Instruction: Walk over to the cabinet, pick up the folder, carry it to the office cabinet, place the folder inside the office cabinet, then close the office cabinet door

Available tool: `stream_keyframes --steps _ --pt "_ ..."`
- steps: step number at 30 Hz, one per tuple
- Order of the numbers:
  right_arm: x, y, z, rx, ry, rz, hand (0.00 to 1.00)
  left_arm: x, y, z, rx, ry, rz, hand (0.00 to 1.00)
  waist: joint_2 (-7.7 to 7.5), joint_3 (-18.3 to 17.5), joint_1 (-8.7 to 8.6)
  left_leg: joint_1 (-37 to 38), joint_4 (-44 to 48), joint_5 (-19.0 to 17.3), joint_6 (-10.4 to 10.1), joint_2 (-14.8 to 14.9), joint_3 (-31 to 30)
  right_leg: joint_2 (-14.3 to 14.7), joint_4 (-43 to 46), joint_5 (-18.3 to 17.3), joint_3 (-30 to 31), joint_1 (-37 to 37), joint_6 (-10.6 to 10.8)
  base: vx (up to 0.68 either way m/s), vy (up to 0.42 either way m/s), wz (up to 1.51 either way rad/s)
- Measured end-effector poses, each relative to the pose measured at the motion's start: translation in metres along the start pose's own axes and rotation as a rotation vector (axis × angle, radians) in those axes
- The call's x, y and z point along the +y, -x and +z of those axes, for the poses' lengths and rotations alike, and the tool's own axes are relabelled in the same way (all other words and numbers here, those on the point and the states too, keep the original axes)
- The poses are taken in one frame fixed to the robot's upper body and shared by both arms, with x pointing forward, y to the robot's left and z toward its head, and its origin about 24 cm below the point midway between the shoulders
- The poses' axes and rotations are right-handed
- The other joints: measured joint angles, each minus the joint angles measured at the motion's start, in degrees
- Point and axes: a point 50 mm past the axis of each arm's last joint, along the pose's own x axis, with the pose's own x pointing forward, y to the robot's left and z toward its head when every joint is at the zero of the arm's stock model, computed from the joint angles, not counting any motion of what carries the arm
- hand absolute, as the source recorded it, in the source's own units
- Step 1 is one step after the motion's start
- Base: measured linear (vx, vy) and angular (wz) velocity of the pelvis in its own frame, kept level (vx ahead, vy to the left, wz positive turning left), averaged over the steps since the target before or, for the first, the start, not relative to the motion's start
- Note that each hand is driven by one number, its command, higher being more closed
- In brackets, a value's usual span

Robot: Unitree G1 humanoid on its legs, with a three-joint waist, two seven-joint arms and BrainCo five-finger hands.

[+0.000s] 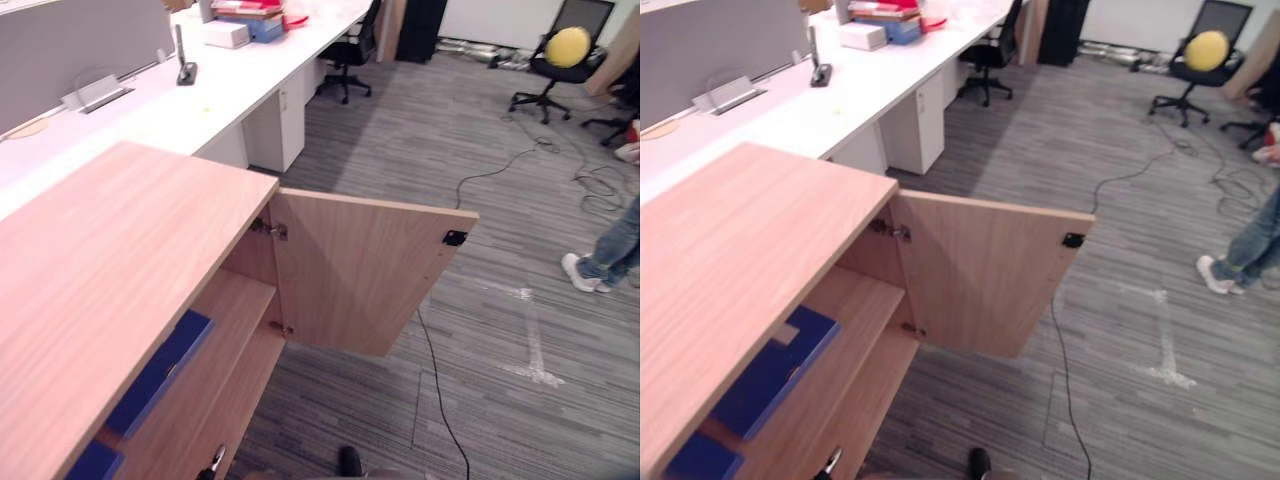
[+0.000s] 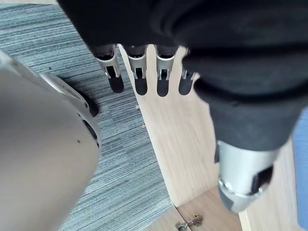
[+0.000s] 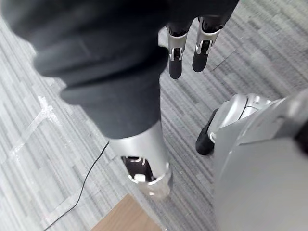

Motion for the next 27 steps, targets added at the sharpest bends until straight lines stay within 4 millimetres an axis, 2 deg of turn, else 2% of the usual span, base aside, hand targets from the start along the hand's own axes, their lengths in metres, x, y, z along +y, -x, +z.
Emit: stream_keyframes --steps 1,4,7,9,10,11,13,15,17,19,21,22,23,26,27 --pt "-0.004 0.0 -0.001 0.005 -0.006 -0.011 0.0 0.001 0.0 0.0 0.001 0.001 0.002 0.0 -0.06 -0.11 -0.15 1.07 -2.18 1.51 1.61 -1.32 0.73 -1.22 -0.55 1.26 0.18 -0.02 0.85 0.09 0.161 -0.19" --pt "-0.003 0.0 -0.003 0.014 -0.008 -0.007 0.0 0.009 0.001 -0.004 0.013 -0.044 0.018 0.0 0.23 -1.22 -0.58 2.79 -6.91 3.24 2.0 -2.91 1.45 -1.94 -2.25 1.29 0.31 -0.13 0.9 0.14 0.114 -0.13" --pt "0.002 0.0 0.001 0.005 -0.006 0.011 0.0 0.011 0.001 -0.003 0.012 -0.045 0.023 0.0 0.32 -1.43 -0.44 3.5 -7.17 3.28 2.04 -3.1 1.36 -1.68 -1.94 1.25 0.14 -0.3 0.92 0.16 0.068 -0.17" --pt "0.015 0.0 0.013 -0.039 0.014 0.049 0.0 0.007 0.001 -0.005 0.015 -0.016 0.019 0.0 1.21 -0.28 -0.28 5.12 -6.54 3.28 2.05 -2.86 2.32 -1.05 6.0 -2.14 0.05 -3.05 0.77 0.1 0.063 -0.5" --pt "0.019 0.001 0.016 -0.058 0.031 0.065 0.0 0.002 0.001 -0.006 0.014 -0.002 0.01 0.0 1.1 0.18 -0.27 5.57 -5.73 3.29 2.04 -3.07 3.0 -1.02 10.8 -4.09 -0.11 -4.85 0.76 0.01 0.077 -0.55" --pt "0.026 0.002 0.022 -0.089 0.064 0.09 0.0 -0.003 0.001 -0.003 0.001 0.022 0.001 0.0 1.14 0.79 -0.39 5.46 -3.28 3.17 1.85 -3.33 4.05 -1.46 19.2 -6.39 -0.67 -8.38 0.85 -0.03 0.06 -0.38" --pt "0.03 0.003 0.026 -0.108 0.083 0.104 0.0 -0.005 0.001 -0.004 -0.002 0.037 -0.004 0.0 1.38 1.19 -0.39 5.5 -2.63 3.15 1.81 -3.72 4.66 -2.12 23.42 -7.19 -2.11 -10.1 0.95 -0.05 0.058 -0.24" --pt "0.033 0.004 0.028 -0.126 0.101 0.117 0.0 -0.012 0.0 0.0 -0.019 0.044 -0.02 0.0 1.27 1.12 -0.68 6.05 -3.34 3.09 1.82 -5.0 4.68 -4.24 26.65 -8.95 -7.03 -11.53 0.42 -0.04 0.092 0.0" --pt "0.034 0.004 0.03 -0.133 0.094 0.117 0.0 -0.016 0.001 0.001 -0.028 0.06 -0.03 0.0 1.28 0.95 -0.6 5.58 -4.26 3.1 1.83 -5.16 4.63 -4.54 23.56 -9.04 -8.07 -11.08 0.54 0.0 0.075 0.08" --pt "0.034 0.004 0.032 -0.14 0.054 0.111 0.0 -0.014 0.001 -0.001 -0.025 0.078 -0.02 0.0 1.49 0.91 -0.13 5.4 -6.57 3.1 1.83 -4.77 4.64 -3.52 16.1 -8.09 -7.87 -8.79 1.11 0.02 0.04 -0.1" --pt "0.036 0.004 0.036 -0.151 0.042 0.112 0.0 -0.007 0.002 -0.006 -0.009 0.076 0.002 0.0 2.13 0.48 -0.01 5.41 -7.44 3.16 1.83 -3.44 4.57 -1.75 9.65 -4.61 -7.88 -6.18 0.62 0.02 0.009 -0.15" --pt "0.039 0.004 0.038 -0.157 0.021 0.114 0.0 -0.002 0.002 -0.007 -0.005 0.068 0.014 0.0 2.08 -0.23 0.01 5.39 -7.76 3.28 1.69 -2.82 4.5 -0.85 4.99 -2.16 -7.74 -4.27 0.2 0.03 0.001 -0.14" --pt "0.04 0.004 0.041 -0.164 0.012 0.116 0.0 -0.001 0.003 -0.008 -0.003 0.061 0.016 0.0 2.0 -0.56 0.03 5.37 -7.88 3.39 1.63 -2.71 4.42 -0.63 3.12 -1.18 -7.72 -3.54 0.06 0.01 -0.02 -0.12" --pt "0.047 0.01 0.079 -0.296 0.006 0.128 0.0 -0.004 0.003 -0.007 -0.001 -0.014 -0.006 0.0 2.3 -1.64 0.0 4.46 -7.91 4.25 1.82 -3.06 2.86 -0.51 -2.18 1.7 -7.59 -1.73 -0.34 -0.01 -0.029 0.03" --pt "0.049 0.015 0.1 -0.372 0.004 0.136 0.0 -0.003 0.002 -0.007 -0.001 -0.041 -0.01 0.0 2.44 -1.79 0.07 4.45 -8.01 4.31 1.81 -3.08 2.09 -0.4 -3.28 2.35 -7.59 -1.18 -0.51 -0.04 -0.042 0.03"
